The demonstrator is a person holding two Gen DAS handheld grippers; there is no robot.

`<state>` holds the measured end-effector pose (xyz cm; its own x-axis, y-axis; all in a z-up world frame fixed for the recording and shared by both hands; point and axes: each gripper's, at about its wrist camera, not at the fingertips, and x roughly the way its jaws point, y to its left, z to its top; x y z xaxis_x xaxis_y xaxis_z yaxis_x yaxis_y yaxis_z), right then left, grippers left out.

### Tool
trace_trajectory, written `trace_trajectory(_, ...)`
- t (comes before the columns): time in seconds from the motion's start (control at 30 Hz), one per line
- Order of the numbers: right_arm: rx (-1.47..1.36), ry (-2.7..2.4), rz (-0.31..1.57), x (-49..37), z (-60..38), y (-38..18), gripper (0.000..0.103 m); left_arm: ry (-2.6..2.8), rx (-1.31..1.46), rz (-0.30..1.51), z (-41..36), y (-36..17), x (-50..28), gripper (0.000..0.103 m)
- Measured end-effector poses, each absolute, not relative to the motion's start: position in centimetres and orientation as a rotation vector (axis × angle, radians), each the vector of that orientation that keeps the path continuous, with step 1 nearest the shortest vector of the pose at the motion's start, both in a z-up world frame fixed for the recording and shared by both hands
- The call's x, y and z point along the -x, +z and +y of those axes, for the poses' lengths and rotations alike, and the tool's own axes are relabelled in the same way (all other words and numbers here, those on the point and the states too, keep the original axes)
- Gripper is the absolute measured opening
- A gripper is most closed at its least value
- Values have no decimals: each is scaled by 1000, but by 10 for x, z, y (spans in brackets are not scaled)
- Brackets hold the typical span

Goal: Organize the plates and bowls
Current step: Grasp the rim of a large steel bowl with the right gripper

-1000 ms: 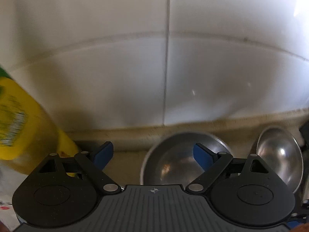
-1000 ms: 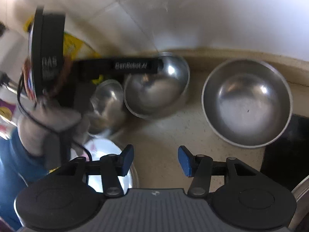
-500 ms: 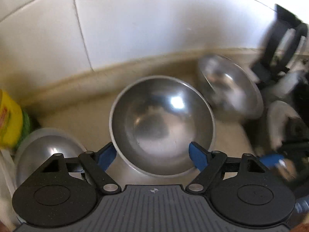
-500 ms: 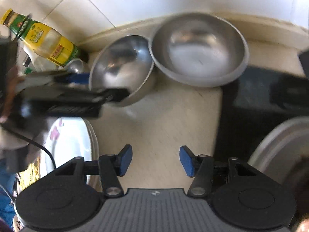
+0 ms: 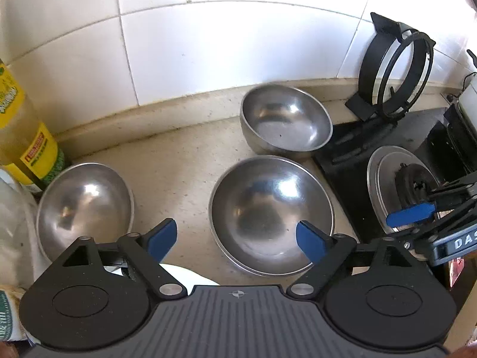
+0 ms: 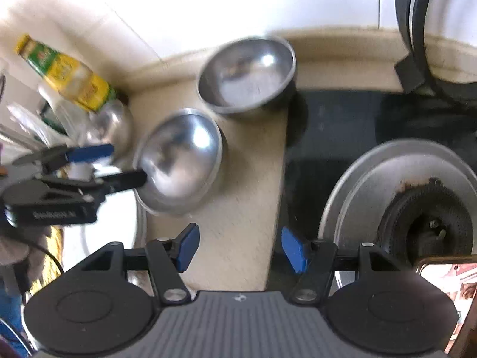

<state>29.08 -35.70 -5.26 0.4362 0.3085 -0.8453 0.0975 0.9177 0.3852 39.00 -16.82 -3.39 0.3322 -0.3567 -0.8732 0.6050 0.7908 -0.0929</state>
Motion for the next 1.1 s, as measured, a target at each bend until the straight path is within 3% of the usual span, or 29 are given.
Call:
trace_trajectory(0.4, -346, 45, 1037, -321, -322, -45, 79, -551, -330, 1037, -174, -33, -399, 89)
trace_trajectory(0.43, -335, 34, 1045, -324, -320, -46, 78, -555, -336, 1043, -175, -36, -400, 89)
trace_trajectory(0.5, -338, 29, 1054, -327, -318, -50, 66, -560, -328, 1057, -175, -41, -403, 88)
trace_trajectory(0.57, -344, 29, 1077, -332, -315, -56, 63, -566, -326, 1064, -174, -44, -406, 86)
trace_trajectory(0.63, -348, 29, 1099, -337, -312, -62, 59, -566, -325, 1073, -175, -49, -409, 79)
trace_trajectory(0.7, -363, 44, 1099, -339, -309, -66, 52, -565, -313, 1095, -177, -56, -413, 61)
trace_trajectory(0.77, -345, 44, 1118, -344, -305, -72, 38, -570, -328, 1117, -183, -63, -415, 53)
trace_trajectory(0.83, -368, 53, 1146, -347, -307, -81, 37, -582, -339, 1145, -187, -71, -416, 48)
trace_trajectory(0.87, -378, 60, 1152, -347, -309, -83, 36, -597, -330, 1164, -188, -75, -417, 40)
trace_trajectory(1.07, -410, 86, 1157, -329, -316, -77, 35, -629, -323, 1162, -187, -68, -404, 41)
trace_trajectory(1.1, -413, 95, 1157, -321, -316, -71, 35, -643, -331, 1151, -187, -63, -398, 45)
